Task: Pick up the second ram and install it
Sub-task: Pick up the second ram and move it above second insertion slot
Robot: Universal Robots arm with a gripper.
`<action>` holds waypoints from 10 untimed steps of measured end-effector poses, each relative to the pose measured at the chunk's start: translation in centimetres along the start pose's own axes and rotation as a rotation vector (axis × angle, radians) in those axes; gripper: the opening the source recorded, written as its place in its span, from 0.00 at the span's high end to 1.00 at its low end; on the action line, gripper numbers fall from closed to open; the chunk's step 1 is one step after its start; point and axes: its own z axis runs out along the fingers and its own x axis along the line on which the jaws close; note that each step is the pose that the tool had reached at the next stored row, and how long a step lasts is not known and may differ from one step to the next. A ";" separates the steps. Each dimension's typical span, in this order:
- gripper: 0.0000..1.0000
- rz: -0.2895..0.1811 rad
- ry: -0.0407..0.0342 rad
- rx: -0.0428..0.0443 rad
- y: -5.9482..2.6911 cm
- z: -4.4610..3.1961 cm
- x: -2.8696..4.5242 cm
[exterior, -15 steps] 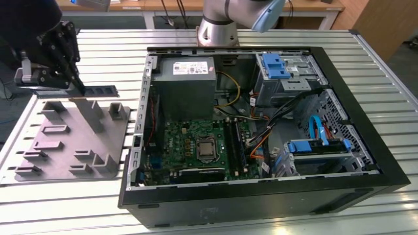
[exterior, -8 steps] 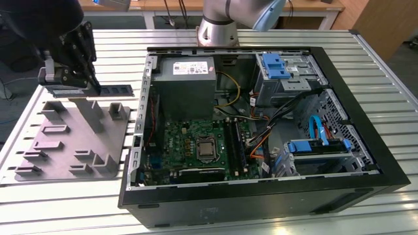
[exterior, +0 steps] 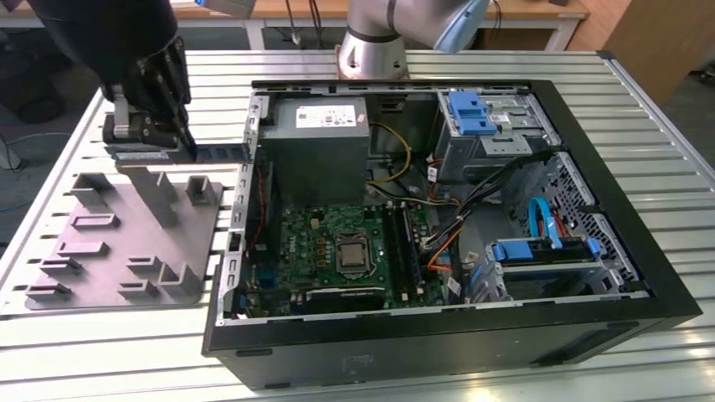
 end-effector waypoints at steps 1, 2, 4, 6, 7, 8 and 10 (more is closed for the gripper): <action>0.86 0.000 0.0000 -0.0001 -0.27 0.00 -0.02; 0.86 0.000 0.0001 -0.0001 -0.54 0.00 -0.05; 0.86 0.000 0.0000 -0.0001 -1.07 0.01 -0.11; 0.86 0.000 0.0001 -0.0002 -1.60 0.02 -0.17; 0.86 0.000 0.0000 -0.0001 -1.86 0.03 -0.20; 0.86 0.000 0.0000 -0.0002 -2.13 0.03 -0.23; 0.86 0.000 0.0001 -0.0003 -2.65 0.04 -0.29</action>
